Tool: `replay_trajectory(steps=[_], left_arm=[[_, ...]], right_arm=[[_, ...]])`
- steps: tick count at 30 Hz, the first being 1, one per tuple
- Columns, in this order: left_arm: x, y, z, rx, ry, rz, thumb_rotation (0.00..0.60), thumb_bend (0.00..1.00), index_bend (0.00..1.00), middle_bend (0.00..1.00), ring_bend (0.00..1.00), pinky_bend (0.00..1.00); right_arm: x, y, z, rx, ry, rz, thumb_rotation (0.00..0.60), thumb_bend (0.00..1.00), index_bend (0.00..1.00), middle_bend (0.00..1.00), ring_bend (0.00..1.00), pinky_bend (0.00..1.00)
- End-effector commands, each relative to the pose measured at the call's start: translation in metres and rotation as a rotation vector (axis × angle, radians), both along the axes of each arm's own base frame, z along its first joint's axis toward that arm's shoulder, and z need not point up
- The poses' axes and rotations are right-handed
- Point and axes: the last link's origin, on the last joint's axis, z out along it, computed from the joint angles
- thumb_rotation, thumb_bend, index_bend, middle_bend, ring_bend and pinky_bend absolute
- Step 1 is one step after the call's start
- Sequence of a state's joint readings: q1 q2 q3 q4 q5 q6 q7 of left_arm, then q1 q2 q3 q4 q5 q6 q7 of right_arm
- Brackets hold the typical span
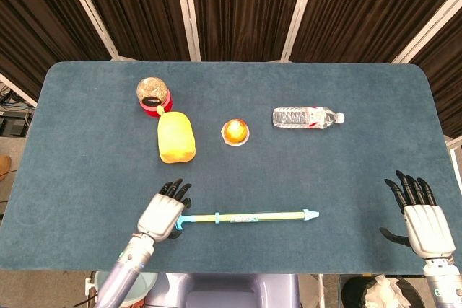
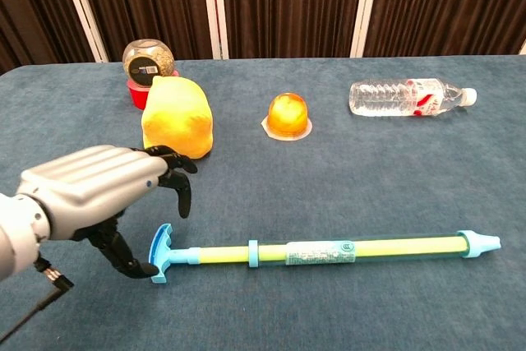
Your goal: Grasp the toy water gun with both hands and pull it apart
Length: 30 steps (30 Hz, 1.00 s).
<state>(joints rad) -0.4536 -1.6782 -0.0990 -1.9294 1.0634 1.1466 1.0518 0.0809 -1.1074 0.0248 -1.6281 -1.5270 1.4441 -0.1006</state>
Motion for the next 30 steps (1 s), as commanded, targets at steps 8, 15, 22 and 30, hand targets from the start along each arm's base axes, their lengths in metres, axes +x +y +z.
replay_trajectory(steps=[8, 15, 22, 30], left_arm=[[0.008, 0.002, -0.03, 0.003, 0.053, 0.006, 0.6, 0.19, 0.4, 0.1, 0.02, 0.13], [0.007, 0.008, -0.038, 0.014, 0.068, 0.026, 0.6, 0.21, 0.41, 0.1, 0.02, 0.13], [0.007, 0.008, -0.046, -0.003, 0.068, 0.06, 0.6, 0.26, 0.46, 0.11, 0.03, 0.13], [0.009, 0.007, -0.048, 0.003, 0.062, 0.051, 0.6, 0.37, 0.56, 0.11, 0.03, 0.13]], right_arm=[[0.0, -0.001, 0.002, -0.005, -0.014, -0.004, 0.6, 0.08, 0.13, 0.0, 0.0, 0.05], [0.0, 0.0, 0.002, -0.002, -0.022, -0.008, 0.6, 0.08, 0.13, 0.0, 0.0, 0.05], [0.0, 0.0, 0.001, 0.002, -0.021, -0.005, 0.6, 0.09, 0.14, 0.0, 0.0, 0.05], [0.001, 0.001, 0.0, 0.004, -0.022, -0.005, 0.6, 0.09, 0.15, 0.0, 0.01, 0.04]])
